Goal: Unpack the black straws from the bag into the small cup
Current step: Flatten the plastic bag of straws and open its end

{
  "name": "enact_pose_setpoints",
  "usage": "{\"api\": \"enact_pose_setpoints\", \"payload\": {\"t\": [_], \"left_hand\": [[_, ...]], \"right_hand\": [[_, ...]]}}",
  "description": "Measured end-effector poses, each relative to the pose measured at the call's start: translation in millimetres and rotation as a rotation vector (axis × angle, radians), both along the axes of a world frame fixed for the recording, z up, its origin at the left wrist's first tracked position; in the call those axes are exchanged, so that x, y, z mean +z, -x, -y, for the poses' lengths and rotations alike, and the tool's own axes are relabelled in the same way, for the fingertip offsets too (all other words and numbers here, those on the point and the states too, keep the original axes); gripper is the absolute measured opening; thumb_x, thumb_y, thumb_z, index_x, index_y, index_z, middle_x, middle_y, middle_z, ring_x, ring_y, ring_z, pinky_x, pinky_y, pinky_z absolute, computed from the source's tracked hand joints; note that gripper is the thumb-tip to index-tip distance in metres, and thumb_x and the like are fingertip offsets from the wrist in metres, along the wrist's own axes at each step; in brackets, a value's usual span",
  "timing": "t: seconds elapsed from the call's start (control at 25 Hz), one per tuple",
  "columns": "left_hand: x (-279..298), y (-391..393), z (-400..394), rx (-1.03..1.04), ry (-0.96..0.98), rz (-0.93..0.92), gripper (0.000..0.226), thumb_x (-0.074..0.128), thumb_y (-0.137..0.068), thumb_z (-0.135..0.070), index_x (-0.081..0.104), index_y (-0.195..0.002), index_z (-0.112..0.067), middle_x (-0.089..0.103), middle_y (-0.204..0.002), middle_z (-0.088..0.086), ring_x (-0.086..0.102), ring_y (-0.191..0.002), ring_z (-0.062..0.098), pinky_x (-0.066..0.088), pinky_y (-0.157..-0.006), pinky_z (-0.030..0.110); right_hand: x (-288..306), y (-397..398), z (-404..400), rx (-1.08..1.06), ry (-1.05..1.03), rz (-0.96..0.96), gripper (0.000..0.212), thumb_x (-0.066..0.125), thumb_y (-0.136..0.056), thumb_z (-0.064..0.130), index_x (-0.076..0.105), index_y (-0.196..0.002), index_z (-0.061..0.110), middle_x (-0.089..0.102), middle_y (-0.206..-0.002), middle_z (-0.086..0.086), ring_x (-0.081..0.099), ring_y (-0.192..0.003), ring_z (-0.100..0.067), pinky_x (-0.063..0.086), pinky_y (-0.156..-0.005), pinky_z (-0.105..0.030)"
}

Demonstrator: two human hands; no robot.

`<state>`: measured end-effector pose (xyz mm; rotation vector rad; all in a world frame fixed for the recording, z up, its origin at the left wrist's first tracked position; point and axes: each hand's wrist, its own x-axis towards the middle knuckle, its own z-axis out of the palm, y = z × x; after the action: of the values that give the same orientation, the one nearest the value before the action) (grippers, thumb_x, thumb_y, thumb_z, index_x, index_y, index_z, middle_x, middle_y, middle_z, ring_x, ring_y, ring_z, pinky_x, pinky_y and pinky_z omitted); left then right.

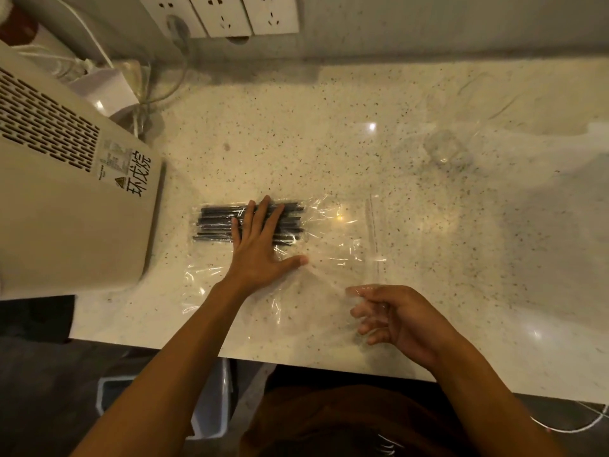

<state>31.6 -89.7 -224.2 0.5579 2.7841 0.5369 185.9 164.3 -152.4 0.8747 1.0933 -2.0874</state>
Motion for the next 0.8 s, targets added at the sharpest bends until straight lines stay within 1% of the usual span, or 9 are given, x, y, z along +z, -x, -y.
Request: {"api": "enact_pose_setpoints", "payload": {"t": [0.12,0.2,0.36,0.44,0.52,0.6,0.68,0.72,0.8], "left_hand": [[4,2,0,-0.012,-0.010,0.032,0.117,0.051,-0.066,-0.093,0.012,-0.160,-0.035,0.000,-0.172,-0.003,-0.014,-0.156,0.020,-0.017,-0.120,0.055],[8,3,1,-0.030,-0.017,0.037,0.118,0.054,-0.066,-0.091,0.011,-0.160,-0.035,-0.007,-0.172,-0.001,-0.016,-0.156,0.023,-0.012,-0.121,0.060],[32,2,-5,-0.091,0.070,-0.068,0.116,0.061,-0.070,-0.082,0.008,-0.161,-0.034,-0.014,-0.171,0.003,-0.020,-0.155,0.033,-0.011,-0.118,0.064],[49,-10,-14,-0.118,0.100,-0.127,0.104,0.064,-0.079,-0.071,0.016,-0.161,-0.029,-0.004,-0.172,0.006,-0.012,-0.156,0.033,-0.007,-0.121,0.065],[68,-31,-20,-0.136,0.001,-0.164,0.078,0.063,-0.089,-0.060,0.040,-0.153,-0.023,0.020,-0.169,0.010,0.010,-0.156,0.033,0.015,-0.121,0.065],[81,-56,-18,-0.188,-0.146,-0.196,0.062,0.062,-0.091,-0.058,0.057,-0.140,-0.021,0.040,-0.159,0.011,0.034,-0.148,0.030,0.033,-0.116,0.054],[87,-81,-10,-0.272,-0.174,-0.193,0.072,0.064,-0.085,-0.068,0.058,-0.138,-0.019,0.046,-0.154,0.008,0.041,-0.142,0.024,0.033,-0.116,0.041],[88,-92,-5,-0.299,-0.146,-0.180,0.081,0.066,-0.080,-0.073,0.056,-0.140,-0.019,0.046,-0.154,0.007,0.041,-0.142,0.023,0.032,-0.116,0.039],[85,-108,9,-0.287,-0.052,-0.126,0.085,0.069,-0.078,-0.073,0.053,-0.143,-0.019,0.047,-0.154,0.007,0.044,-0.141,0.025,0.036,-0.115,0.043]], "right_hand": [[-4,-10,-10,-0.016,-0.052,0.030,0.024,0.057,-0.099,0.013,0.079,-0.107,0.007,0.076,-0.086,-0.019,0.071,-0.063,-0.024,0.056,-0.049,-0.030],[-5,-13,-12,-0.016,-0.071,0.037,0.022,0.061,-0.098,0.015,0.079,-0.108,0.007,0.077,-0.087,-0.019,0.072,-0.065,-0.024,0.056,-0.050,-0.030],[-5,-12,-9,-0.011,-0.089,0.039,0.020,0.063,-0.097,0.015,0.081,-0.104,0.009,0.078,-0.090,-0.017,0.074,-0.070,-0.024,0.057,-0.054,-0.031],[-3,-10,-10,-0.012,-0.075,0.042,0.021,0.062,-0.097,0.015,0.082,-0.102,0.011,0.078,-0.089,-0.015,0.074,-0.071,-0.023,0.056,-0.053,-0.031],[1,-7,-11,-0.031,-0.029,0.046,0.023,0.061,-0.098,0.016,0.080,-0.106,0.009,0.078,-0.089,-0.013,0.074,-0.072,-0.022,0.056,-0.053,-0.031],[3,-4,-12,-0.050,-0.006,0.041,0.024,0.060,-0.098,0.016,0.081,-0.106,0.009,0.079,-0.093,-0.014,0.075,-0.073,-0.022,0.057,-0.055,-0.031],[5,1,-11,-0.055,0.016,0.035,0.023,0.061,-0.095,0.017,0.082,-0.103,0.011,0.079,-0.097,-0.015,0.076,-0.074,-0.021,0.058,-0.056,-0.031],[7,4,-10,-0.053,0.033,0.037,0.023,0.063,-0.093,0.018,0.082,-0.103,0.011,0.079,-0.098,-0.015,0.076,-0.074,-0.021,0.057,-0.055,-0.031],[10,12,-7,-0.061,0.059,0.042,0.024,0.067,-0.086,0.020,0.082,-0.104,0.010,0.079,-0.099,-0.014,0.076,-0.073,-0.020,0.057,-0.054,-0.030]]}}
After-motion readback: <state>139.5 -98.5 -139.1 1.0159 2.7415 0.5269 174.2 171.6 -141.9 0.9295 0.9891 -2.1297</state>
